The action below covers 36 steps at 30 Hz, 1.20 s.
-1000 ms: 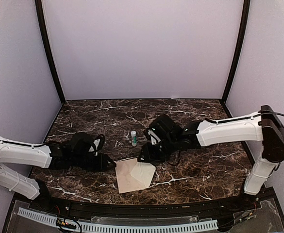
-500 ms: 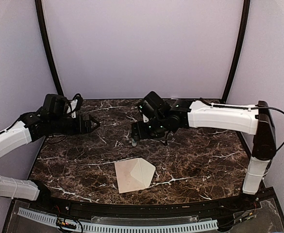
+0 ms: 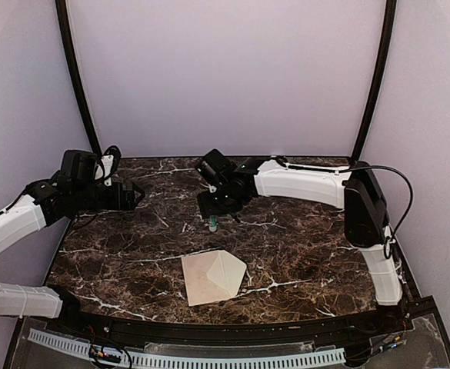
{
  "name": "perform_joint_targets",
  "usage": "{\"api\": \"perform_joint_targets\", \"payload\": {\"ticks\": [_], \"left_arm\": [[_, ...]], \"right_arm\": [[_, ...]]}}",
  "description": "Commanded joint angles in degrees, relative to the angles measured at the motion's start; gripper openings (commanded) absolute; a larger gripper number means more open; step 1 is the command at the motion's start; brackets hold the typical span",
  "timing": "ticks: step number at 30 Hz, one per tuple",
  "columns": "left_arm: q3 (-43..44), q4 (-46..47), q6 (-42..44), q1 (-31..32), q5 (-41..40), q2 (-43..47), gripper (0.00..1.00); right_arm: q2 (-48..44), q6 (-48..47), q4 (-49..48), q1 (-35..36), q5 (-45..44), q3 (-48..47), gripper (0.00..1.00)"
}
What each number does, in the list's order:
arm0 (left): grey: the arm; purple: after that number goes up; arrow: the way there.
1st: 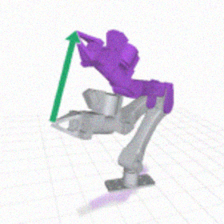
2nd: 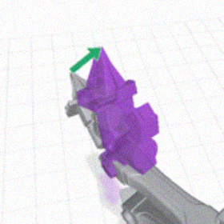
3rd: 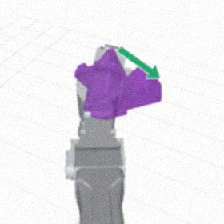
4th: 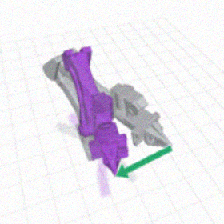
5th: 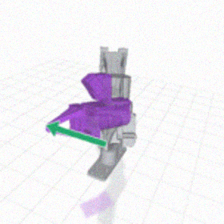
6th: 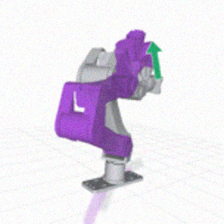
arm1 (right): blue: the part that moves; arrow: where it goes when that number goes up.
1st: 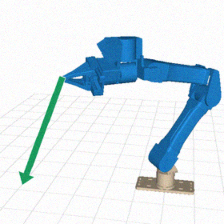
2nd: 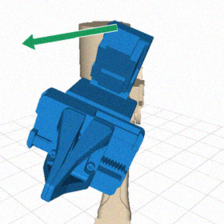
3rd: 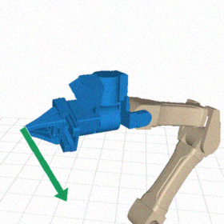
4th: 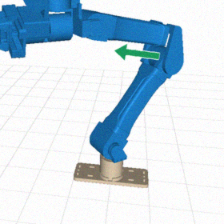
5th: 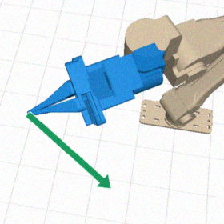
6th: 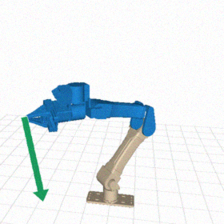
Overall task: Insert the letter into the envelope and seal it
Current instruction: Open the solid glue cap from the solid glue.
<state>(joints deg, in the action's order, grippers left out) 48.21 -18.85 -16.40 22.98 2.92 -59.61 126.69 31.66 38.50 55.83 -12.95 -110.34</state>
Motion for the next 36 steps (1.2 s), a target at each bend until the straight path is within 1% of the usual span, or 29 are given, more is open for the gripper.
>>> {"api": "perform_joint_targets", "payload": {"ticks": [1, 5, 6, 10, 13, 15, 16, 18, 19, 20, 24, 26, 27, 28, 29, 30, 31, 32, 33, 34, 35, 36], "left_arm": [[-0.9, 0.5, 1.3, -0.3, -2.1, 1.8, 0.89], [-0.9, 0.3, 1.3, -0.3, -2.3, 1.7, 0.89], [-1.0, 0.4, 1.3, -0.3, -2.0, 1.6, 0.89], [-1.1, 0.3, 1.1, -0.3, -1.5, 1.3, 0.89], [-1.2, 0.3, 1.1, -0.3, -1.5, 1.1, 0.89], [-1.2, 0.3, 1.0, -0.3, -1.4, 1.1, 0.89], [-1.3, 0.3, 1.0, -0.3, -1.5, 1.1, 0.89], [-1.4, 0.4, 0.9, -0.3, -1.6, 1.4, 0.89], [-1.5, 0.6, 0.9, -0.3, -1.8, 1.7, 0.89], [-1.6, 0.7, 0.9, -0.3, -1.8, 1.9, 0.89], [-2.7, 2.5, -1.0, -0.3, -1.4, 4.2, 0.88], [-4.7, 5.6, -4.2, -0.3, 4.5, 6.3, 0.86], [-5.6, 9.3, -5.6, -0.3, 6.5, 7.8, 0.84], [-7.6, 11.6, -9.0, -0.3, 11.0, 8.6, 0.83], [-8.6, 16.3, -11.1, -0.2, 13.3, 9.9, 0.81], [-10.8, 19.4, -15.1, 0.1, 18.2, 10.8, 0.8], [-11.8, 25.9, -17.4, 0.3, 20.5, 11.1, 0.79], [-13.6, 29.2, -21.6, 1.2, 24.9, 11.3, 0.79], [-14.3, 35.4, -23.4, 1.9, 26.5, 11.2, 0.79], [-14.9, 40.2, -26.1, 4.0, 28.5, 10.8, 0.79], [-14.7, 41.9, -26.9, 5.3, 29.1, 10.4, 0.8], [-13.6, 43.2, -27.1, 8.2, 29.5, 9.2, 0.8]], "right_arm": [[2.9, -1.2, 0.3, 0.0, 1.3, -4.1, 0.65], [5.2, -1.0, 0.5, 0.1, 1.7, -5.8, 0.53], [5.5, -0.9, 0.5, 0.1, 1.9, -5.9, 0.51], [6.6, -0.6, 0.1, -0.1, 1.9, -5.7, 0.49], [7.5, -0.1, 0.5, -0.2, 1.5, -5.6, 0.42], [7.2, 0.2, -0.7, -0.4, 1.8, -4.5, 0.31], [6.9, 0.4, -1.5, -0.5, 2.5, -3.5, 0.23], [5.8, 0.9, -3.3, -0.8, 3.5, -2.1, 0.1], [5.0, 1.3, -4.3, -0.9, 4.0, -1.2, 0.04], [3.3, 1.6, -5.2, -1.1, 4.5, -0.1, 0.0], [-5.0, 3.1, -12.5, -2.0, 8.3, 7.7, 0.0], [-11.4, 4.3, -18.6, -2.5, 11.9, 14.2, 0.0], [-14.9, 5.2, -22.5, -2.8, 14.2, 18.1, 0.0], [-18.6, 5.8, -26.5, -3.0, 16.2, 21.9, 0.0], [-22.0, 6.9, -30.3, -3.2, 18.0, 26.0, 0.0], [-25.6, 7.8, -34.2, -3.5, 19.9, 29.6, 0.0], [-28.8, 8.6, -39.1, -3.7, 21.5, 33.0, 0.0], [-31.7, 9.4, -42.6, -3.9, 23.4, 36.3, 0.0], [-34.4, 10.3, -45.9, -4.1, 25.3, 39.1, 0.0], [-36.6, 11.1, -48.9, -4.3, 27.3, 41.8, 0.0], [-38.9, 12.0, -52.1, -4.4, 29.8, 44.3, 0.0], [-40.7, 12.7, -55.0, -4.4, 31.4, 46.5, 0.0]]}}
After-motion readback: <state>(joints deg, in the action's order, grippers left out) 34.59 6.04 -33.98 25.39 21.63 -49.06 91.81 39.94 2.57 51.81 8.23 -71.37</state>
